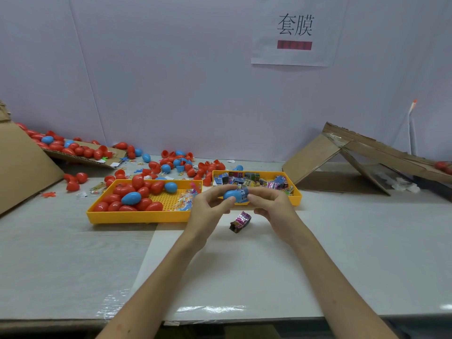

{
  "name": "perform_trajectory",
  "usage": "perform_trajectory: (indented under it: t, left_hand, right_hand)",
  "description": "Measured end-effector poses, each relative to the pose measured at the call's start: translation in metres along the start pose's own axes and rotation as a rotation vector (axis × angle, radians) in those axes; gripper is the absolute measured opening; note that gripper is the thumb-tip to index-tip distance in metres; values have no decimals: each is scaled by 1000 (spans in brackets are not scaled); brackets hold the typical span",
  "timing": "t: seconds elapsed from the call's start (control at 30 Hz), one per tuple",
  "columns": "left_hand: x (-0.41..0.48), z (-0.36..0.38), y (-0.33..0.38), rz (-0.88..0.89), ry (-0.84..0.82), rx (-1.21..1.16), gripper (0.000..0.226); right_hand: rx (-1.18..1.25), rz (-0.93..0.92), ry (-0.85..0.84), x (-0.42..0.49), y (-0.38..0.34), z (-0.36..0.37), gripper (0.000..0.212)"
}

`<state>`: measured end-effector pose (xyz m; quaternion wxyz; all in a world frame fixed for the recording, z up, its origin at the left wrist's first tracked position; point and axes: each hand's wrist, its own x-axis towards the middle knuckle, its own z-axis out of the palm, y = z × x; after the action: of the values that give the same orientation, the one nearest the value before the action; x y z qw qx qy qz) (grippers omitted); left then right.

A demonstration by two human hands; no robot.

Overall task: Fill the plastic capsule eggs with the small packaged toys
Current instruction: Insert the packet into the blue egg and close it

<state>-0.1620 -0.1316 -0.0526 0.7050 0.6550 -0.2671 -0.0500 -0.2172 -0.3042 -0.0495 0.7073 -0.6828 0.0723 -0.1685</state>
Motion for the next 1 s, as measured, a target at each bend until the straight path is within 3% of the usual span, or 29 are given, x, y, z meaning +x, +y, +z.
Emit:
perform_trajectory:
  t: [0.2, 0.5, 0.7, 0.87, 1.0]
  left_hand:
    - [1, -1, -1, -16, 13, -1, 27]
    - [-1, -1, 1, -40, -31, -27, 24]
    - [-1, 0, 2, -41, -35, -16, 23]
    - [-2, -1, 1, -26, -42, -11, 25]
    - [-1, -1, 1, -31, -38, -7, 25]
  right_hand:
    - [-25, -37, 5, 0, 1, 0, 8]
    - [-67, -53, -43, -1, 0, 0, 13]
    - [-146, -111, 1, 0, 0, 1, 35]
    - [-165, -189, -20, -4, -3, 4, 12]
    - [-169, -200, -11, -4, -2, 5, 10]
